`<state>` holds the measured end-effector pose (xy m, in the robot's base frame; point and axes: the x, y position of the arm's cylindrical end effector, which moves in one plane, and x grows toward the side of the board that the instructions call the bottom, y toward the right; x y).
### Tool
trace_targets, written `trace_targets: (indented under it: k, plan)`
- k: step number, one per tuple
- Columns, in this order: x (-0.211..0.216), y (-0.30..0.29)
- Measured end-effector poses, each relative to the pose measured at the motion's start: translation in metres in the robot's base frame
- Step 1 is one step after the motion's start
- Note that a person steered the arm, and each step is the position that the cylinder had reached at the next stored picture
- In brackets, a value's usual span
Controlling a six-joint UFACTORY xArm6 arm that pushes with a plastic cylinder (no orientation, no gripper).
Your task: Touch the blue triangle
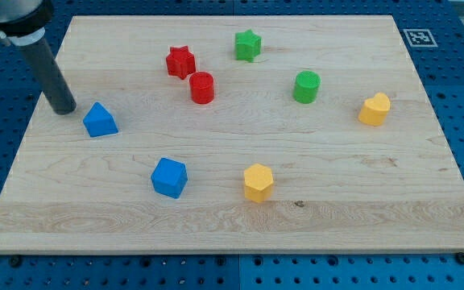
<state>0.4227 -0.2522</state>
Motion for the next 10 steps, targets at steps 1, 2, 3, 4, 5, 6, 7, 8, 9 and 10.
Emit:
trace_targets:
  k: [1,2,3,4,5,6,7,8,9,10]
  plan:
    - [0.0,0.0]
    - [0.011,0.001]
    - [0.027,0.012]
    - [0.027,0.019]
    - [0.028,0.034]
    - [0.028,0.034]
    - [0.03,0.034]
    - [0.034,0.034]
    - [0.048,0.034]
    - [0.052,0.034]
